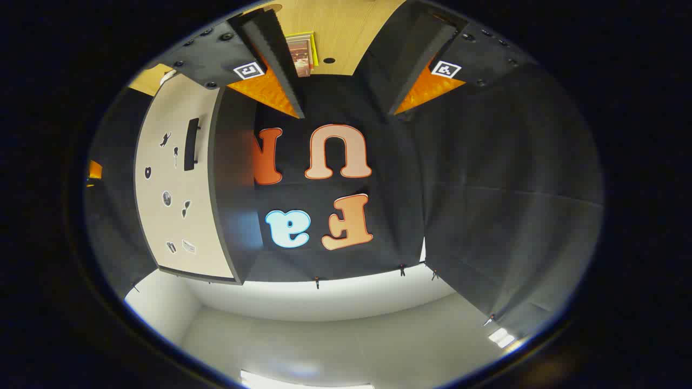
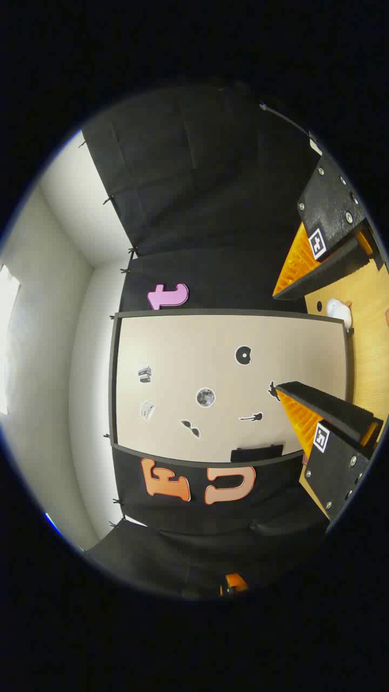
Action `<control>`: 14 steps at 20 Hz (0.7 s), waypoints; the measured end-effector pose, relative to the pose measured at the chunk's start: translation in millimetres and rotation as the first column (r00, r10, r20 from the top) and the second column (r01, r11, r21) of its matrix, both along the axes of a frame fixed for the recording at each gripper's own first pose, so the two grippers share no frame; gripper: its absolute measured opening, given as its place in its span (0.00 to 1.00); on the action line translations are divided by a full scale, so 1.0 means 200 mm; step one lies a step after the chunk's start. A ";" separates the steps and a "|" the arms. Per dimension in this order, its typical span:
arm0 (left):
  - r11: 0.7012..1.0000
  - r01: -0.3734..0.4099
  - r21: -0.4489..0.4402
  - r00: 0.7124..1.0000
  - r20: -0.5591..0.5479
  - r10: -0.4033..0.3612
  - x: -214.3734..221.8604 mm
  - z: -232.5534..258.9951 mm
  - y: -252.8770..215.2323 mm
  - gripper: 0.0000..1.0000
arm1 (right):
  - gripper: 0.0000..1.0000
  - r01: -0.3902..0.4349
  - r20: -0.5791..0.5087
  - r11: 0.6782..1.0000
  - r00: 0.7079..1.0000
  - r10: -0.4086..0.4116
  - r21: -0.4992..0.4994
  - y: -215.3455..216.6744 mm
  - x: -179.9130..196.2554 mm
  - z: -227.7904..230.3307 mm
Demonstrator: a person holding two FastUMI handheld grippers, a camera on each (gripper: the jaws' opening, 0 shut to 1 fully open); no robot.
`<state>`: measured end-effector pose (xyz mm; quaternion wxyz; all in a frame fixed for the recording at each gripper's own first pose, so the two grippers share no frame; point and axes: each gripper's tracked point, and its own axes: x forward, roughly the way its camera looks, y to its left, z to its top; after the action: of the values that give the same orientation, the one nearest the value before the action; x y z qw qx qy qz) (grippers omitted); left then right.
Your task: Open the cabinet door with the right hand, grasp the bottle in the cabinet with the left hand and place it on the coaster, then close the cabinet door with the right hand.
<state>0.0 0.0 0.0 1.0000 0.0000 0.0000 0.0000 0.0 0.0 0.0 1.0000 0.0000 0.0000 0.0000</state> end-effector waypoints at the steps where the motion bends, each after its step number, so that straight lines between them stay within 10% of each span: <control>1: 1.000 0.002 0.000 1.000 0.003 -0.002 0.00 0.01 0.00 0.96 | 0.94 0.006 0.001 1.000 1.000 -0.006 -0.006 -0.01 -0.01 0.01; 14: 1.000 0.017 -0.024 1.000 -0.005 -0.017 -0.03 0.03 0.00 0.96 | 0.94 0.038 -0.001 0.998 0.999 -0.038 -0.045 -0.02 -0.09 0.04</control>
<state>-5.1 0.7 6.0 0.9999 -0.0121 0.0026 -0.0084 -18.2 -3.3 7.7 0.9996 -0.0223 0.0007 -0.0190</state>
